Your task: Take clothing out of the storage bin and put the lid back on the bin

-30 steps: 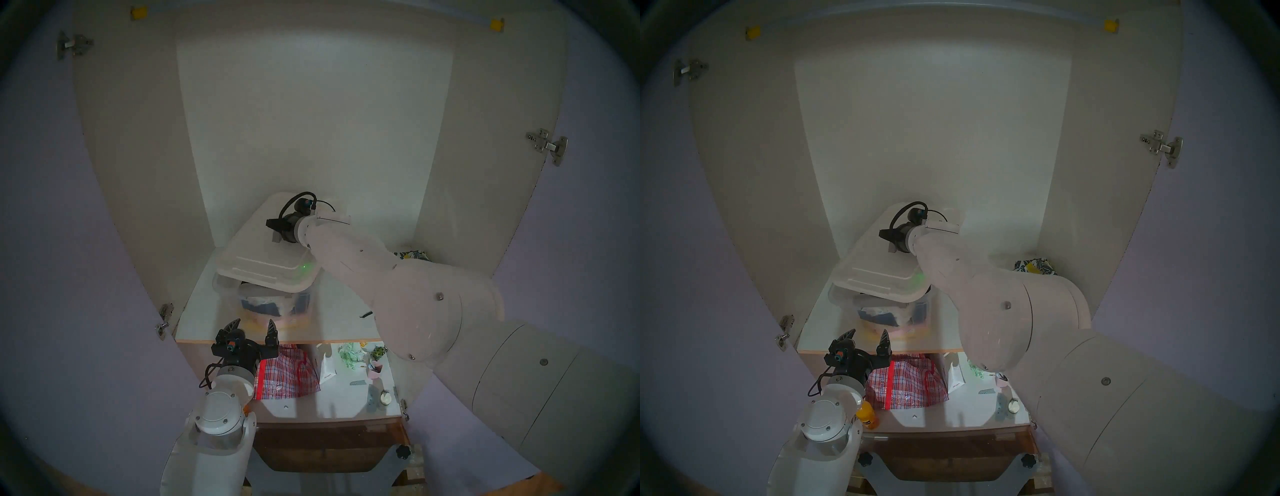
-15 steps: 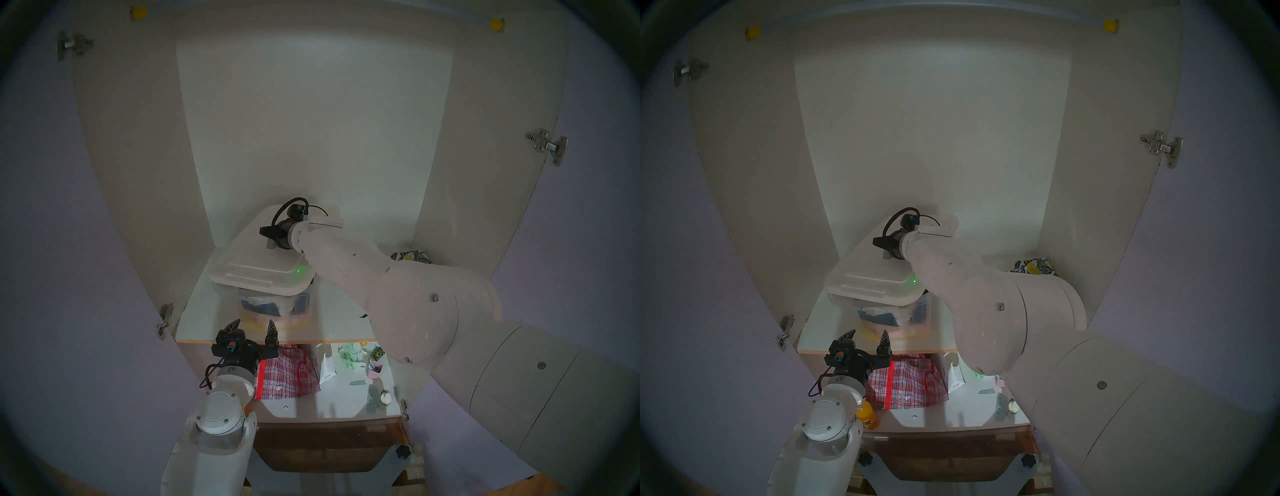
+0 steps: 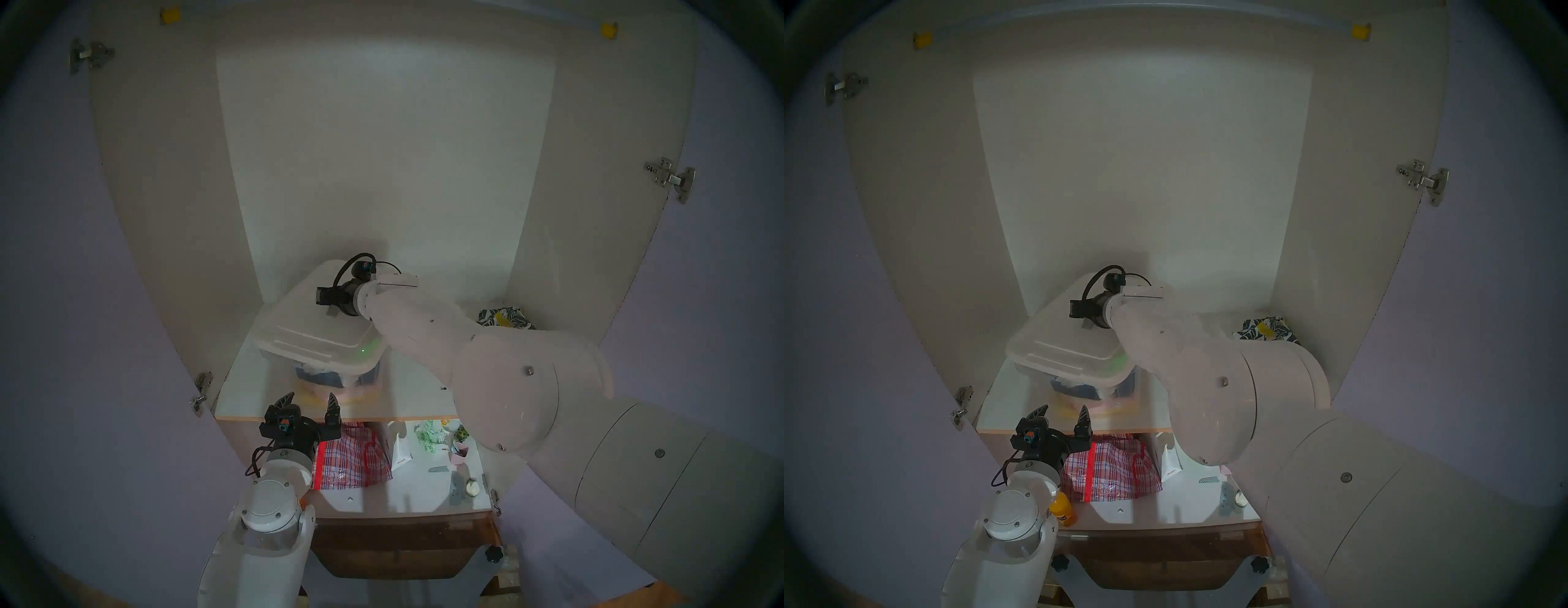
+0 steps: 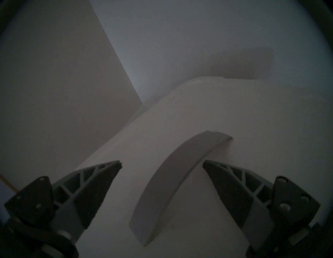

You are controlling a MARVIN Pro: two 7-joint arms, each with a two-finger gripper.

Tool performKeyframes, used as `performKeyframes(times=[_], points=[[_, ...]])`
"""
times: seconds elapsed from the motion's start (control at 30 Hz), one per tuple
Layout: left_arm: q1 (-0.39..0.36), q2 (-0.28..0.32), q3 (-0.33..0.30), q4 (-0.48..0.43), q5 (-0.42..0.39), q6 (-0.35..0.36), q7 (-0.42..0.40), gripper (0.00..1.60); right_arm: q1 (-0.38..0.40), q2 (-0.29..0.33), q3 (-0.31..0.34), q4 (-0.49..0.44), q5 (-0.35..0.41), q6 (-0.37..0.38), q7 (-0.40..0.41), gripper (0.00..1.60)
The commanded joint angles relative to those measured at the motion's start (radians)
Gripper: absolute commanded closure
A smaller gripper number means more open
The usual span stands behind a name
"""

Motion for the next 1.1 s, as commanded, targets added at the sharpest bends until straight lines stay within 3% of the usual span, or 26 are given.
performKeyframes(times=[0.0,0.17,0.43,0.6,0.67,1.07], points=[[-0.011,0.002,0.002,-0.029,0.001,-0.009,-0.004,0.0,0.022,-0.022,-0.016,-0.03,-0.018,-0.037,-0.072,0.0],[-0.006,0.005,0.004,-0.04,0.0,-0.011,-0.006,0.0,0.007,-0.06,-0.03,-0.053,-0.034,-0.11,-0.237,0.0],[0.004,0.013,0.006,-0.056,-0.007,-0.008,-0.01,0.0,0.002,-0.069,-0.052,-0.063,-0.048,-0.244,-0.416,0.0],[0.005,0.016,0.007,-0.059,-0.01,-0.007,-0.01,0.0,-0.003,-0.069,-0.051,-0.06,-0.037,-0.259,-0.433,0.0],[0.005,0.017,0.008,-0.058,-0.012,-0.007,-0.009,0.0,-0.007,-0.069,-0.078,-0.051,-0.036,-0.286,-0.439,0.0],[0.002,0.02,0.01,-0.054,-0.014,-0.007,-0.004,0.0,0.024,-0.069,-0.137,-0.007,0.01,-0.239,-0.432,0.0]])
